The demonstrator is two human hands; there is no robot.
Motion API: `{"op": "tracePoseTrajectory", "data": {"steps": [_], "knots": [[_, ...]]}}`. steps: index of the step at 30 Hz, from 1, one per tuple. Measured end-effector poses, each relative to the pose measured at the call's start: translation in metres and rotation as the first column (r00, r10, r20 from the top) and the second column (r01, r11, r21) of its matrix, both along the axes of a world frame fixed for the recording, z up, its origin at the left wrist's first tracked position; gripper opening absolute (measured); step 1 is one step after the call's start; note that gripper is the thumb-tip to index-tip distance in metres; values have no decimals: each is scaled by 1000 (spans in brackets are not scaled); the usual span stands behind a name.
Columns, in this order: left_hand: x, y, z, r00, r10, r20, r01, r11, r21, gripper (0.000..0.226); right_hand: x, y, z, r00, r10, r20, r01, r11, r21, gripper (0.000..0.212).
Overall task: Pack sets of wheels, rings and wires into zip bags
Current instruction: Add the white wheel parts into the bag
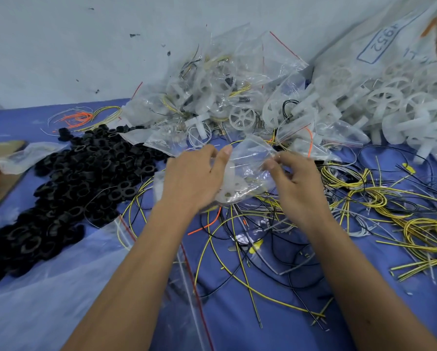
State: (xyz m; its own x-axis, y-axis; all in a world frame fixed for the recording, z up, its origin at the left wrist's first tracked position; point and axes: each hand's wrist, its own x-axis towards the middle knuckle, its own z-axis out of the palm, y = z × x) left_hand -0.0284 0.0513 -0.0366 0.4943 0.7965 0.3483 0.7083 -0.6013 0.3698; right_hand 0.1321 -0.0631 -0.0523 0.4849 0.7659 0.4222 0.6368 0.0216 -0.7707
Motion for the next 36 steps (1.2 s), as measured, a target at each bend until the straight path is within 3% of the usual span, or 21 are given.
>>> {"op": "tracePoseTrajectory", "data": {"steps": [2, 4, 7, 9, 12, 17, 20, 23, 24, 27, 31, 34, 36], "knots": [[0, 1, 3, 996, 28, 81, -21, 996, -89, 61, -1, 0, 0, 990, 50, -129, -45, 998, 41, 22], [-2, 7, 6, 997, 24, 72, -6, 972, -234, 65, -1, 1, -1, 977, 74, -202, -68, 997, 36, 23], [-8, 14, 8, 996, 6, 85, 44, 821, -569, 72, 3, 3, -6, 982, 48, -184, -57, 998, -42, 24], [-14, 15, 7, 996, -24, 90, 80, 725, -685, 75, 4, 3, -9, 985, 17, -171, -33, 995, -90, 25], [-14, 15, 3, 990, -72, 123, 135, 749, -649, 63, 6, 4, -11, 991, -9, -132, -8, 992, -123, 27], [-10, 11, 1, 916, -160, 367, 361, 729, -582, 30, 7, 4, -8, 987, -32, -157, 27, 999, -28, 25], [-14, 10, 6, 855, -95, 510, 421, 700, -576, 22, 5, 2, -4, 950, -5, -312, 24, 998, 58, 25], [-14, 10, 11, 822, -69, 566, 405, 770, -494, 27, 1, 1, 2, 741, 162, -651, -66, 983, 170, 27], [-13, 10, 12, 814, -58, 579, 394, 787, -475, 29, 1, 0, 4, 652, 204, -730, -110, 978, 175, 38], [-10, 11, 20, 793, 8, 609, 365, 794, -486, 24, 2, -1, 6, 470, 303, -829, -303, 938, 170, 63], [-4, 7, 30, 763, 167, 625, 324, 738, -592, 9, 4, -5, 11, 494, 355, -794, -302, 926, 226, 42], [0, 3, 34, 727, 231, 646, 388, 638, -665, 16, 11, -7, 13, 532, 350, -771, -233, 936, 264, 26], [-4, 0, 32, 768, 191, 611, 447, 524, -725, 16, 14, -7, 10, 582, 267, -768, -207, 962, 178, 18]]}}
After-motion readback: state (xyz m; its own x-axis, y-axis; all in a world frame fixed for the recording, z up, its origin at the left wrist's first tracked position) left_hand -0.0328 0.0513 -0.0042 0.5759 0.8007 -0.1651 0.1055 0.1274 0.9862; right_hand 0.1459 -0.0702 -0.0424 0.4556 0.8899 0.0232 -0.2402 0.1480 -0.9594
